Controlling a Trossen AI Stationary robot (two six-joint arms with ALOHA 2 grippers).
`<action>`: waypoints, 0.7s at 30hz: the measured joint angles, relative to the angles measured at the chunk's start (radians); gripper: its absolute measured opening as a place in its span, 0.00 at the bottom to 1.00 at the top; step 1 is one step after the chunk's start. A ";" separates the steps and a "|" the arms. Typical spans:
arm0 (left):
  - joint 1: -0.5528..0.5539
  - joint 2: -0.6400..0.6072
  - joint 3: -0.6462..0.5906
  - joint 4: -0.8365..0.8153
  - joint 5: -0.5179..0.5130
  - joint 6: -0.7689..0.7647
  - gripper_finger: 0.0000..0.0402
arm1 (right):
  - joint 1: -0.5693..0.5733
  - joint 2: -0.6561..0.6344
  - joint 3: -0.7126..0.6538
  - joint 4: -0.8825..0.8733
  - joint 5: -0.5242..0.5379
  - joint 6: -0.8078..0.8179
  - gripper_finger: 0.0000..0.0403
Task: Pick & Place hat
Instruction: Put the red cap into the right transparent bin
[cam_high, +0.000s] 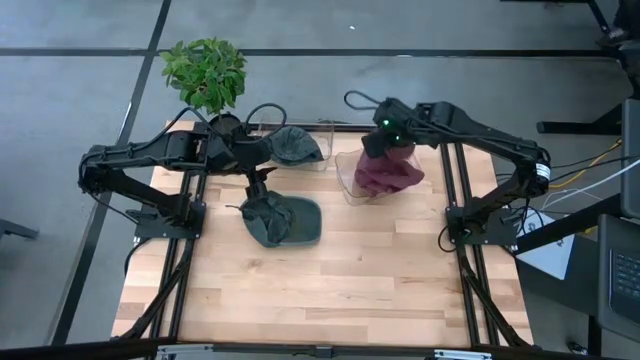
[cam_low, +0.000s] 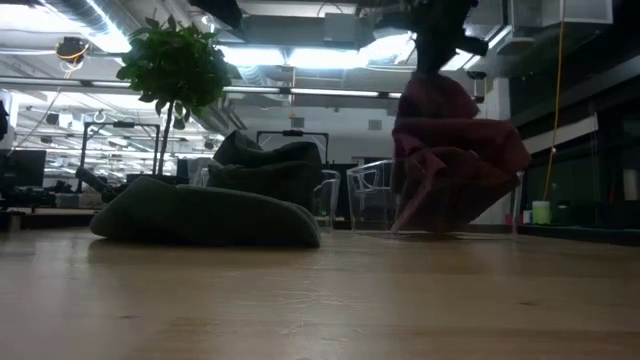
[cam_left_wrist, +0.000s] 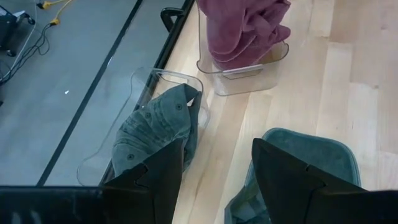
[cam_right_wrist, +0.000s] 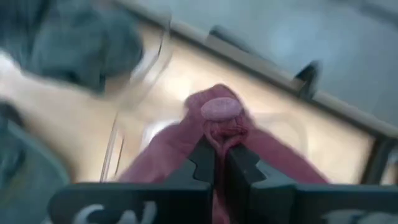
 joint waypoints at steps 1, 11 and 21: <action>0.000 0.000 0.000 0.000 0.000 -0.002 0.47 | 0.000 0.000 0.021 0.002 0.032 -0.014 0.03; 0.000 0.000 0.000 0.000 0.000 -0.007 0.47 | 0.000 -0.001 0.098 0.103 0.162 -0.156 0.04; 0.000 0.000 0.000 0.033 0.000 0.003 0.47 | 0.006 0.000 0.098 0.161 0.189 -0.201 0.04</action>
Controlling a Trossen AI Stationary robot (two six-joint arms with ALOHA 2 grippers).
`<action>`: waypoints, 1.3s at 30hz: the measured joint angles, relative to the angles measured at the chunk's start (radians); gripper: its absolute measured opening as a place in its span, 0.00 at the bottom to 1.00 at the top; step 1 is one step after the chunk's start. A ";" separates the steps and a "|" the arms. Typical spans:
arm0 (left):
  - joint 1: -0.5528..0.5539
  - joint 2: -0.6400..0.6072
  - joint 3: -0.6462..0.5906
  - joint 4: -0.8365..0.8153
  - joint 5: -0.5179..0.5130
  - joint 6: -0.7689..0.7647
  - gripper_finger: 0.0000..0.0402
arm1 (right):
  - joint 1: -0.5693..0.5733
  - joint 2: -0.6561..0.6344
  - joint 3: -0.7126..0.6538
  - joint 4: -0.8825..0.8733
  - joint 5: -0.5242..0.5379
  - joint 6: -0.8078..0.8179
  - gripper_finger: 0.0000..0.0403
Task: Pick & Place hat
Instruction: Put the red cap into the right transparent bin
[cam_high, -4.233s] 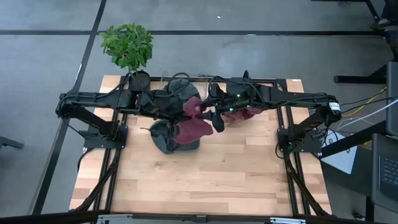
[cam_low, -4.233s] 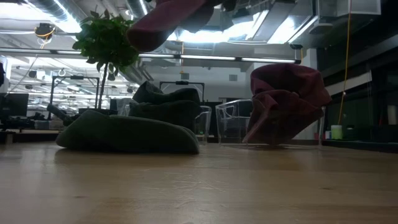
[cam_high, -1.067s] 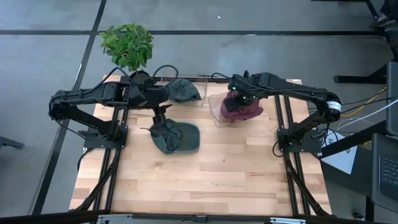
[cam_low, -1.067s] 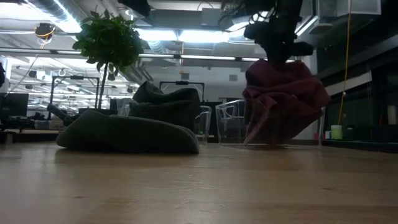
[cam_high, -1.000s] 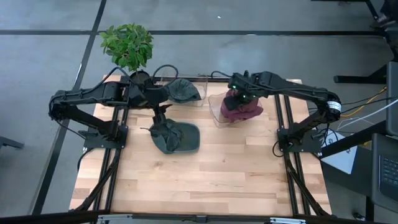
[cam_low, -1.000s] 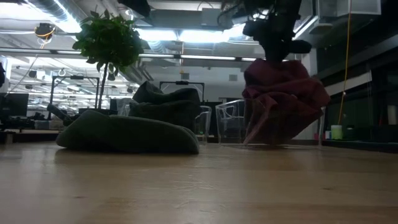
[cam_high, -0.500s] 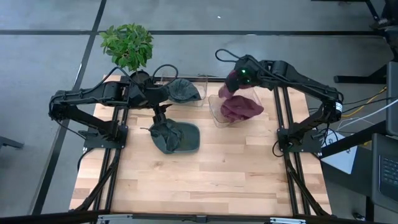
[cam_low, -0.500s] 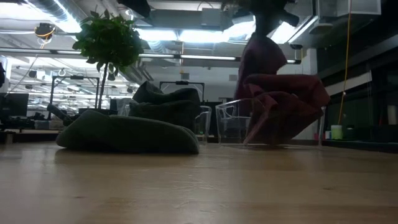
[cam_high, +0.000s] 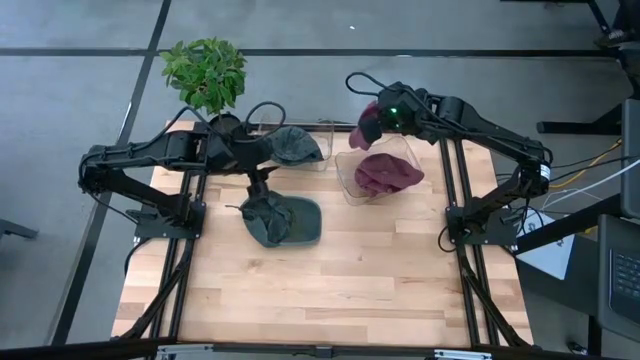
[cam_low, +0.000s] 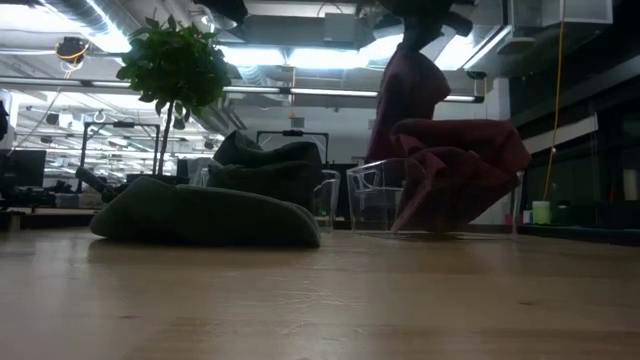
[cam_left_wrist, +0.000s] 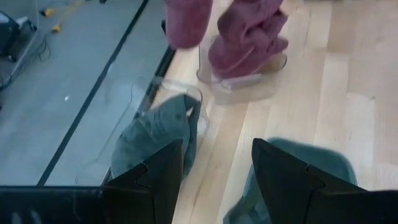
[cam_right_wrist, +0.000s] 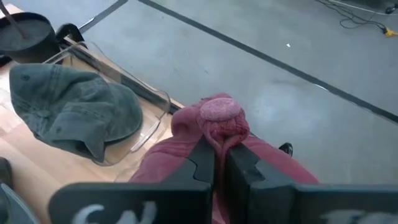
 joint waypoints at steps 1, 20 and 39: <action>0.000 0.000 0.000 0.016 0.000 0.008 0.47 | 0.000 0.000 0.000 0.000 0.000 -0.002 0.04; 0.000 0.000 0.000 0.057 -0.003 0.018 0.47 | 0.088 0.000 0.000 -0.082 0.076 0.056 0.04; 0.000 0.000 0.000 0.057 -0.002 0.031 0.46 | 0.104 0.000 -0.022 -0.348 -0.009 0.339 0.04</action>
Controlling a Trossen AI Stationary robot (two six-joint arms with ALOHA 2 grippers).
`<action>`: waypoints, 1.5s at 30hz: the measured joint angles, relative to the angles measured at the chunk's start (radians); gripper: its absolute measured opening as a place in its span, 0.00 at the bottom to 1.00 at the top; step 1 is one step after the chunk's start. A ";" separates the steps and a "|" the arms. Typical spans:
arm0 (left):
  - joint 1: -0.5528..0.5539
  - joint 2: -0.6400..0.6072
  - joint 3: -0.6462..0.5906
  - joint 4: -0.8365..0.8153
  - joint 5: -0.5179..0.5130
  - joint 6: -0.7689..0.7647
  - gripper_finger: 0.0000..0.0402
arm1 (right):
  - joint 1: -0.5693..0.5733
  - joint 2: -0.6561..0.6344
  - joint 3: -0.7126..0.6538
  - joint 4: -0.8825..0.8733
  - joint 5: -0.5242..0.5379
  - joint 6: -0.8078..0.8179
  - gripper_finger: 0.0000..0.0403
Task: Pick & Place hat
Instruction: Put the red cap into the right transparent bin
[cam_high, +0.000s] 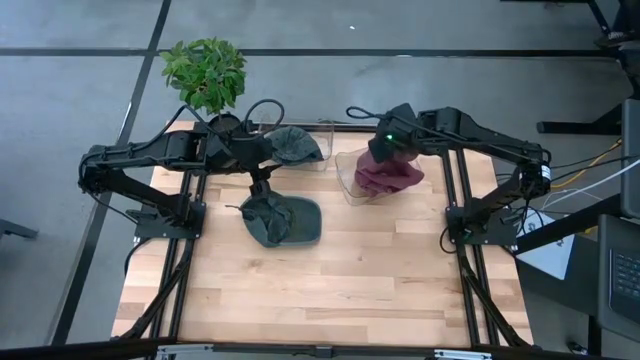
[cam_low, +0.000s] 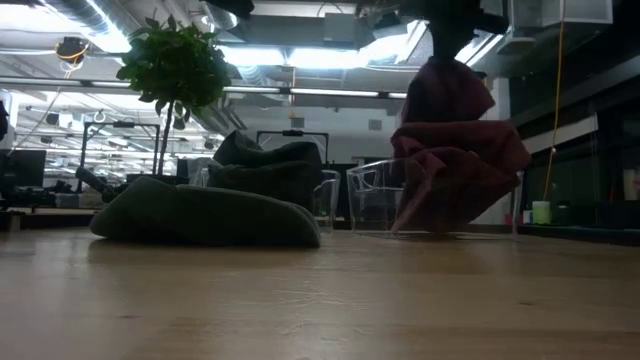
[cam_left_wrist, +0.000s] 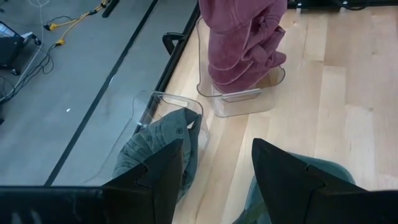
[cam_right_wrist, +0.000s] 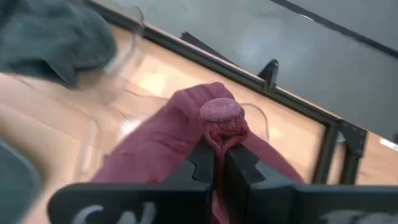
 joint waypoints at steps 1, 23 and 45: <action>0.000 0.000 0.000 0.000 0.000 0.004 0.47 | -0.002 0.000 -0.016 -0.002 0.004 -0.012 0.04; 0.000 0.000 0.000 0.000 -0.002 0.030 0.46 | 0.130 0.000 -0.275 0.231 0.033 -0.063 0.04; 0.000 0.000 0.000 0.000 -0.002 0.022 0.46 | 0.163 0.000 -0.275 0.098 -0.255 0.086 0.19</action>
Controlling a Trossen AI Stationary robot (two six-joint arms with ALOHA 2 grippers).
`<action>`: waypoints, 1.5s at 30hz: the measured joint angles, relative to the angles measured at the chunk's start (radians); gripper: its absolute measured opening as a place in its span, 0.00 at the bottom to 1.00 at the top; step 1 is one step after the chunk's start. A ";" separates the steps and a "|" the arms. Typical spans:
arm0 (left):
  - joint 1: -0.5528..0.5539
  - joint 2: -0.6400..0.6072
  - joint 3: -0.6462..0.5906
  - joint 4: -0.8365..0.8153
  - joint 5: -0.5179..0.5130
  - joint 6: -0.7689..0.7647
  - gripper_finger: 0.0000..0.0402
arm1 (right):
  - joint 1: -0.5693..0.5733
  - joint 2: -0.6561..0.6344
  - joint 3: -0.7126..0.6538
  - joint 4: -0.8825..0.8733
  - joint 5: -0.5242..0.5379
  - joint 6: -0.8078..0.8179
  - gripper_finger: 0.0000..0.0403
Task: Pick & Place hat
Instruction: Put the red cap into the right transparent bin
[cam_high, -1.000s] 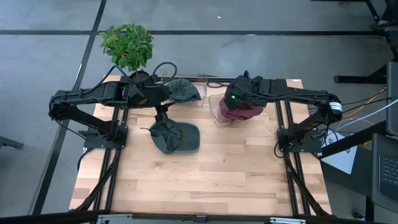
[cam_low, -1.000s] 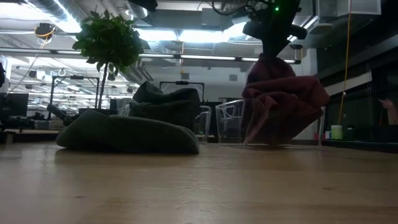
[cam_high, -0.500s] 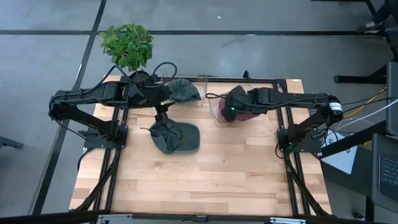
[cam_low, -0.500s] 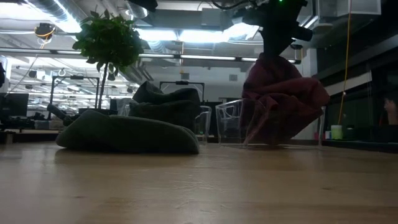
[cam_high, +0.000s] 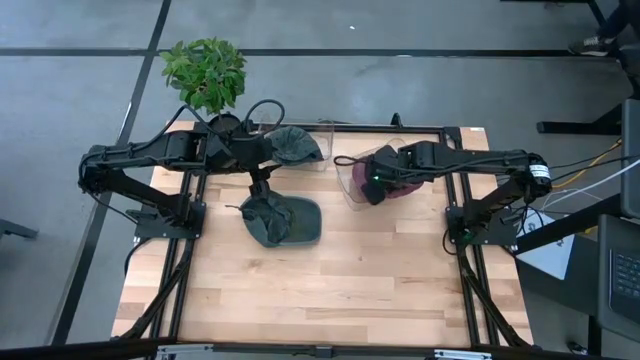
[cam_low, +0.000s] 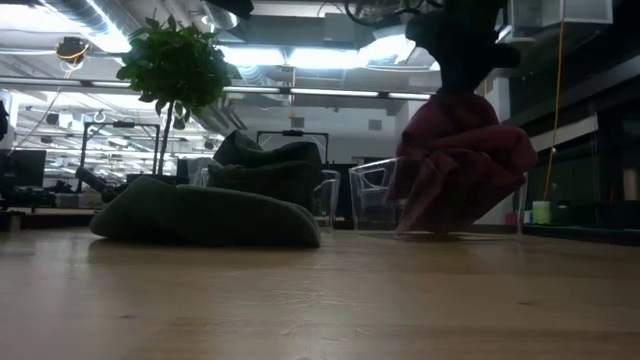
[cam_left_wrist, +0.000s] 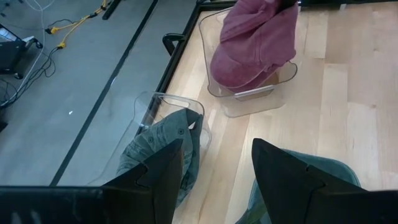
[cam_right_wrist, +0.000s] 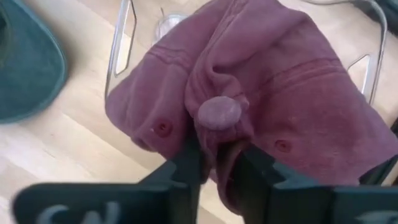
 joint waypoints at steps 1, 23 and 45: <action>0.000 0.000 0.000 0.000 0.000 0.000 0.46 | -0.003 0.000 0.000 -0.003 0.003 -0.012 0.22; 0.000 0.000 0.000 0.000 0.002 -0.002 0.46 | -0.116 -0.023 0.248 0.200 0.083 -0.247 0.27; 0.000 0.000 0.000 0.001 0.001 -0.001 0.46 | -0.159 0.036 -0.035 0.024 -0.173 -0.187 0.01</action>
